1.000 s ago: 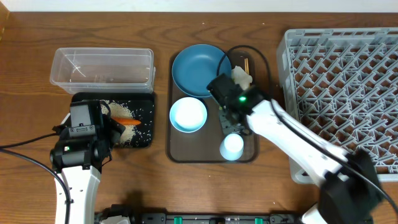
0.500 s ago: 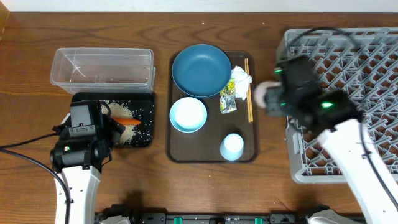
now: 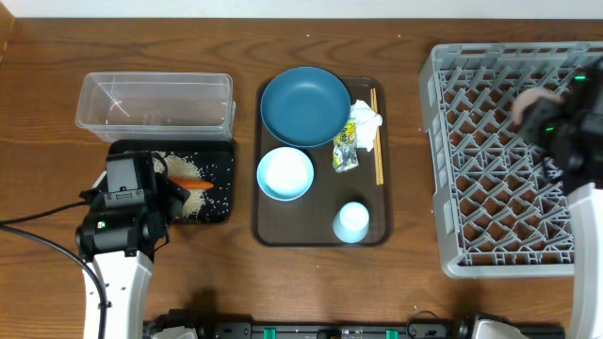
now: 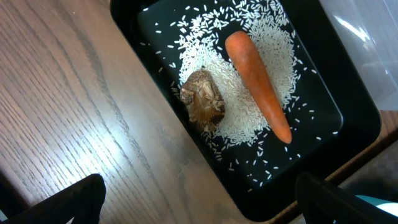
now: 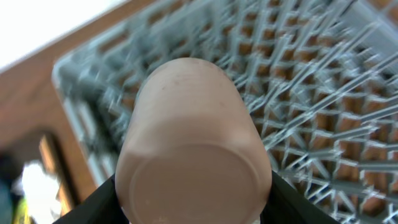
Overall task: Sort waste into correct bins and load items into the dishwasher rack
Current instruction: 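Carry the white cup with the right gripper over the dish rack, then lower the white cup upside down into the rack and open the right gripper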
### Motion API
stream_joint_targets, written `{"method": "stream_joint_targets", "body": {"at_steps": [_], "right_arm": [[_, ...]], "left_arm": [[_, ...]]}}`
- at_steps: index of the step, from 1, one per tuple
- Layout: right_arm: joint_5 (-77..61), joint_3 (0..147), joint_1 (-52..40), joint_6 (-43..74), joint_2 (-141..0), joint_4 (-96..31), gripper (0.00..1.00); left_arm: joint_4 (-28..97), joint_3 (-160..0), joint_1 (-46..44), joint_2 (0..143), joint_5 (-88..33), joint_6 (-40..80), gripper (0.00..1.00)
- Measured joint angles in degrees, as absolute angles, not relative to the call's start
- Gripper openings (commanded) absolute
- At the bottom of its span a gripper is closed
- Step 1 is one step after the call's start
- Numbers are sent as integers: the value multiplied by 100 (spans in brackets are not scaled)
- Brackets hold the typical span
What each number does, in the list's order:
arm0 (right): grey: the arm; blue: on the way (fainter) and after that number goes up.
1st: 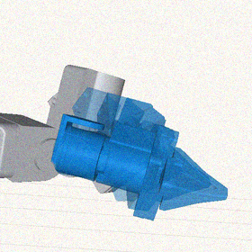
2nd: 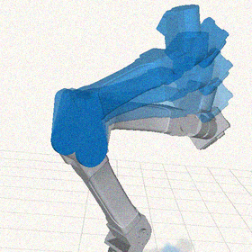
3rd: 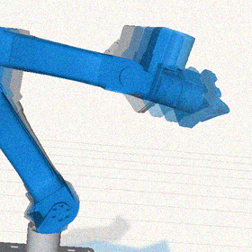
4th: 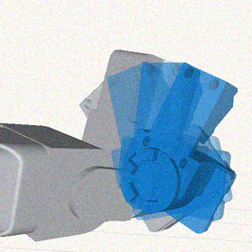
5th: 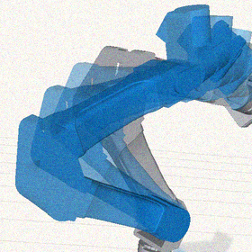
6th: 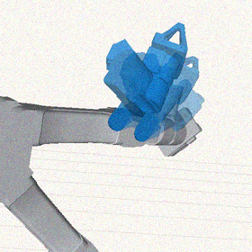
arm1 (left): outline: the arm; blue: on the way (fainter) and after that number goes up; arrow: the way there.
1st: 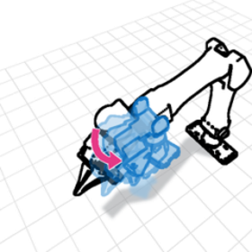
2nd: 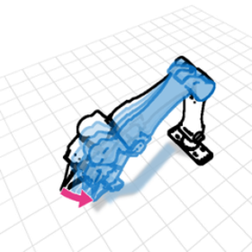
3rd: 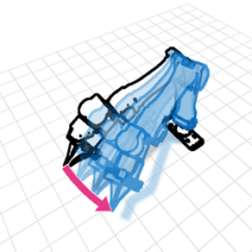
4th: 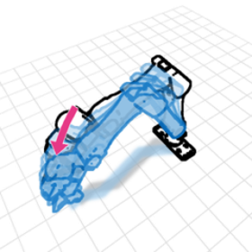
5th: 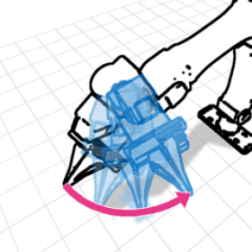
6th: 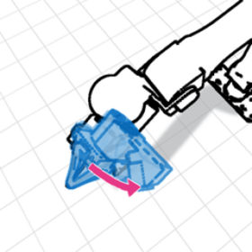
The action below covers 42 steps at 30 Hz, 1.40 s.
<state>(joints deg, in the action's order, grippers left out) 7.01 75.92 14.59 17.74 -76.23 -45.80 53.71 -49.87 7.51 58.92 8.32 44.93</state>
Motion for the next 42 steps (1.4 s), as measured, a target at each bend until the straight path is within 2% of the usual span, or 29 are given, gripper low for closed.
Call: {"method": "stream_joint_targets", "body": {"at_steps": [8, 12, 21, 24, 29, 31, 35, 42], "right_arm": [[705, 7594, 2294, 1774, -7843, -3859, 39], [976, 7594, 2626, 1774, -8318, -3559, 46], [1135, 7594, 3533, 1774, -9452, -3468, 45], [1129, 7594, 3706, 1774, -9776, -3470, 48], [1094, 7594, 3809, 1761, -10038, -3409, 59], [1090, 7594, 3809, 1782, -10042, -3378, 79], [982, 7666, 3826, 1754, -10042, -3581, 99], [473, 8781, 3835, 1741, -10047, -4539, 99]], "left_arm": [[5374, -4987, 751, 5892, 829, 4493, 98], [5374, -4987, 751, 5892, 829, 4493, 98], [5374, -4987, 751, 5892, 832, 4493, 98], [5374, -4987, 751, 5892, 832, 4493, 98], [5371, -4987, 751, 5892, 832, 4493, 98], [5374, -4987, 751, 5892, 832, 4493, 98], [5374, -4987, 751, 5892, 832, 4493, 98], [5371, -4987, 751, 5892, 829, 4493, 98]]}}
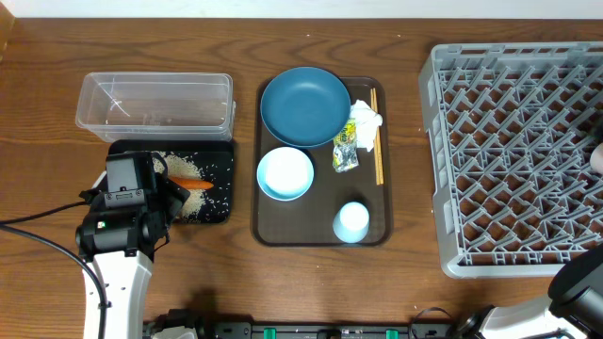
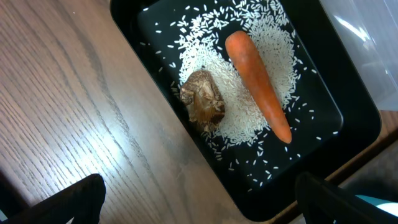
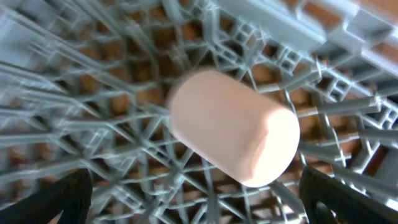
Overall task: Sort waste into correct bins and load items into the dishwasher rack
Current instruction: 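Lower the white cup upside down into the rack and open the right gripper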
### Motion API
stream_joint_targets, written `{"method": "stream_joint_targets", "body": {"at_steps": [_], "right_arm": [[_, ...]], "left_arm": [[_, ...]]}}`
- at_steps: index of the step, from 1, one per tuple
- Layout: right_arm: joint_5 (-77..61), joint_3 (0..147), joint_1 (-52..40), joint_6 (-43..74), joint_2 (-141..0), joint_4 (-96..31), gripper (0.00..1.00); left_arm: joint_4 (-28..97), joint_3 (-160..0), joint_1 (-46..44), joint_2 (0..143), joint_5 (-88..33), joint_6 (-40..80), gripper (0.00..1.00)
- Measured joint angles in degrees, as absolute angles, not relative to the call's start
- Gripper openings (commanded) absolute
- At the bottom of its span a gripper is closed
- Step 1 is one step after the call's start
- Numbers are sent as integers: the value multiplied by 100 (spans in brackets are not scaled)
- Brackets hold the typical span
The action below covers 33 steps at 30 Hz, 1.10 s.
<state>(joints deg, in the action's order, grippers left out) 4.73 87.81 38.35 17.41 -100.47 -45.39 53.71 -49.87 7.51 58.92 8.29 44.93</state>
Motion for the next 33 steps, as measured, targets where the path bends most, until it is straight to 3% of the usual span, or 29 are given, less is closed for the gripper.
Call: {"method": "stream_joint_targets", "body": {"at_steps": [6, 12, 14, 16, 17, 18, 19, 27, 33], "right_arm": [[-45, 10027, 3627, 1804, -10009, -5662, 99], [392, 10228, 3352, 2473, -9751, -6233, 98], [613, 10219, 3444, 2657, -9745, -6233, 77], [735, 10147, 3588, 2812, -9747, -6222, 42], [773, 10077, 3691, 2902, -9747, -6198, 18], [801, 9981, 3820, 2965, -9749, -6143, 6], [827, 9867, 3964, 3009, -9765, -6064, 1], [342, 9155, 5043, 3026, -10193, -5594, 1], [-134, 8895, 5207, 2687, -10466, -5262, 1]], "left_arm": [[5374, -4987, 751, 5892, 829, 4493, 98], [5374, -4987, 751, 5892, 832, 4493, 98], [5374, -4987, 751, 5892, 832, 4493, 98], [5374, -4987, 751, 5892, 832, 4493, 98], [5374, -4987, 751, 5892, 832, 4493, 98], [5374, -4987, 751, 5892, 832, 4493, 98], [5374, -4987, 751, 5892, 832, 4493, 98], [5374, -4987, 751, 5892, 832, 4493, 98], [5374, -4987, 751, 5892, 832, 4493, 98]]}}
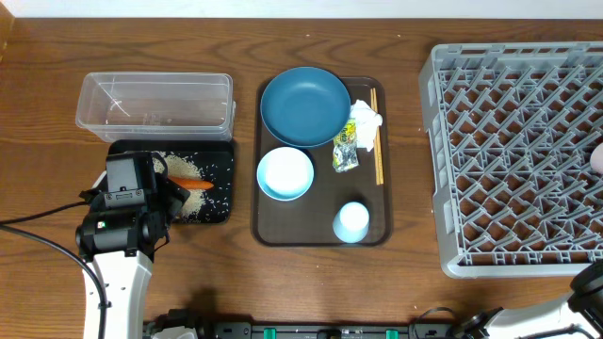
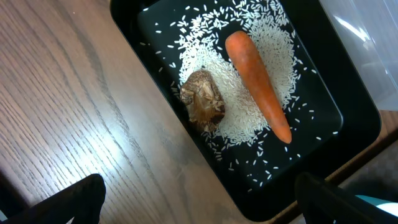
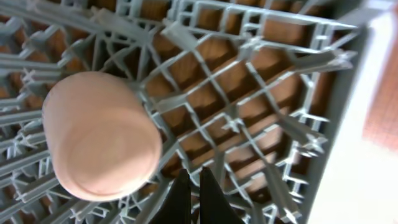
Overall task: Sort waste into correct bins and load items into the dishwasher rack
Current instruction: 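Lower the white cup upside down into the rack and open the right gripper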
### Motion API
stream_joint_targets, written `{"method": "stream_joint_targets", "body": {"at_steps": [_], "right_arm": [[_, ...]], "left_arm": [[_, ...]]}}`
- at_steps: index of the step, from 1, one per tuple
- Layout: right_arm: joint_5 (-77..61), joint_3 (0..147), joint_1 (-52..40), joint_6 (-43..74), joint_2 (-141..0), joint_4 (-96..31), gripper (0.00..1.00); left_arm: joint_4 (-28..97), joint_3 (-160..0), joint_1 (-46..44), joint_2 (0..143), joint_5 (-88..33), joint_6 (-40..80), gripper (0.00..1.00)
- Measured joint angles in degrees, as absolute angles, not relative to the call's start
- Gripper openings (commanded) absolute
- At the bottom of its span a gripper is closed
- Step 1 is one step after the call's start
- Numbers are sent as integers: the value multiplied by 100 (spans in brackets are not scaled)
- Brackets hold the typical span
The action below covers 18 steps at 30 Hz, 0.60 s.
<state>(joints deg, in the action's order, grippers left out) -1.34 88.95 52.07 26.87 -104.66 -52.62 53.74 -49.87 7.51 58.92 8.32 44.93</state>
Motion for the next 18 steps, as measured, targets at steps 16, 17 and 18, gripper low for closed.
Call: {"method": "stream_joint_targets", "body": {"at_steps": [16, 17, 18], "right_arm": [[-644, 8886, 4906, 2381, -10527, -4733, 9], [-659, 8886, 4869, 2381, -10527, -4718, 9], [-663, 8886, 4807, 2377, -10527, -4687, 9]], "left_arm": [[5374, -4987, 751, 5892, 832, 4493, 98], [5374, -4987, 751, 5892, 832, 4493, 98], [5374, -4987, 751, 5892, 832, 4493, 98]]}}
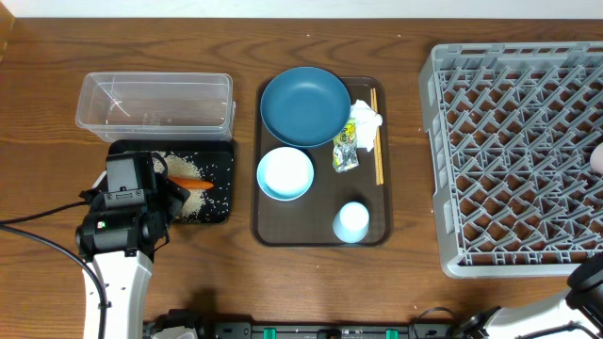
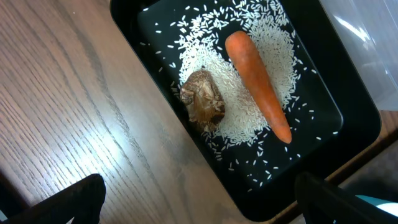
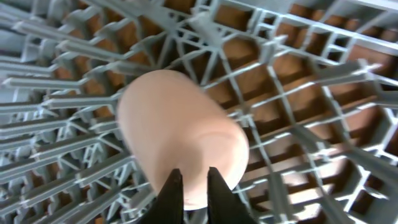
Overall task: Sort waste into correct bins and load items into the dishwasher rack
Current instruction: 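Lower the white cup upside down into the rack and open the right gripper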
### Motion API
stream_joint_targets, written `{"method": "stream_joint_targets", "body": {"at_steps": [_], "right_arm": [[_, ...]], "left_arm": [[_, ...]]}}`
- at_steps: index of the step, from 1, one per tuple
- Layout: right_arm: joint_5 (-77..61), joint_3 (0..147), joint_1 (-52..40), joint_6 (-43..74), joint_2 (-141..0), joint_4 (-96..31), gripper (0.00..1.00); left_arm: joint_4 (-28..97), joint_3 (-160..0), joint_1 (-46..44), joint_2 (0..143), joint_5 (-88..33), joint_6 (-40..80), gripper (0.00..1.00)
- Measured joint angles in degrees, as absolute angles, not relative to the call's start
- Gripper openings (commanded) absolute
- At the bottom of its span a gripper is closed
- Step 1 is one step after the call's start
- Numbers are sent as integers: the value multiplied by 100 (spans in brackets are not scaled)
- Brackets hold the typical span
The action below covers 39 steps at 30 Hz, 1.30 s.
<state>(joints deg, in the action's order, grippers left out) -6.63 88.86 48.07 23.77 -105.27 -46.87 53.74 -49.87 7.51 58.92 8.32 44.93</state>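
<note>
A pink cup (image 3: pixel 180 134) lies on its side in the grey dishwasher rack (image 1: pixel 509 160), at the rack's far right edge (image 1: pixel 597 155). My right gripper (image 3: pixel 194 169) is shut to a narrow slit, its tips in front of the cup's lower end; whether they touch it is unclear. My left gripper (image 2: pixel 199 180) hangs open above the near corner of the black tray (image 2: pixel 348 124), which holds scattered rice, a carrot (image 2: pixel 258 84) and a brown lump (image 2: pixel 203 99). The brown serving tray (image 1: pixel 273 231) carries a blue plate (image 1: pixel 304 105), white bowl (image 1: pixel 285 173), small white cup (image 1: pixel 352 221), chopsticks (image 1: pixel 376 137), wrapper (image 1: pixel 345 149) and tissue (image 1: pixel 364 120).
A clear plastic bin (image 1: pixel 155 105) stands behind the black tray at the left. Bare wooden table (image 1: pixel 415 141) lies between the serving tray and the rack. Only a bit of my right arm (image 1: pixel 589 282) shows overhead, at the bottom right corner.
In the right wrist view the pink cup was up and to the left of the shut fingertips; now it sits directly behind them, and the tips stand slightly further apart. The left arm is unchanged.
First my right gripper held the pink cup over the rack. Then it was open, with the cup lying on the rack grid at the right edge. Then it was shut beside the cup, and now its tips are in front of the cup. The left side stayed still.
</note>
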Motion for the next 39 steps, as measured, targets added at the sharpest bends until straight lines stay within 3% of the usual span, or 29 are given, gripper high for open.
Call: {"method": "stream_joint_targets", "body": {"at_steps": [28, 34, 39], "right_arm": [[-464, 8884, 4383, 2119, -10744, -4270, 11], [-541, 8884, 4340, 2045, -10744, -4230, 4], [-1111, 8884, 4329, 1946, -10742, -4093, 10]], "left_arm": [[5374, -4987, 751, 5892, 832, 4493, 98], [5374, -4987, 751, 5892, 832, 4493, 98], [5374, -4987, 751, 5892, 832, 4493, 98]]}}
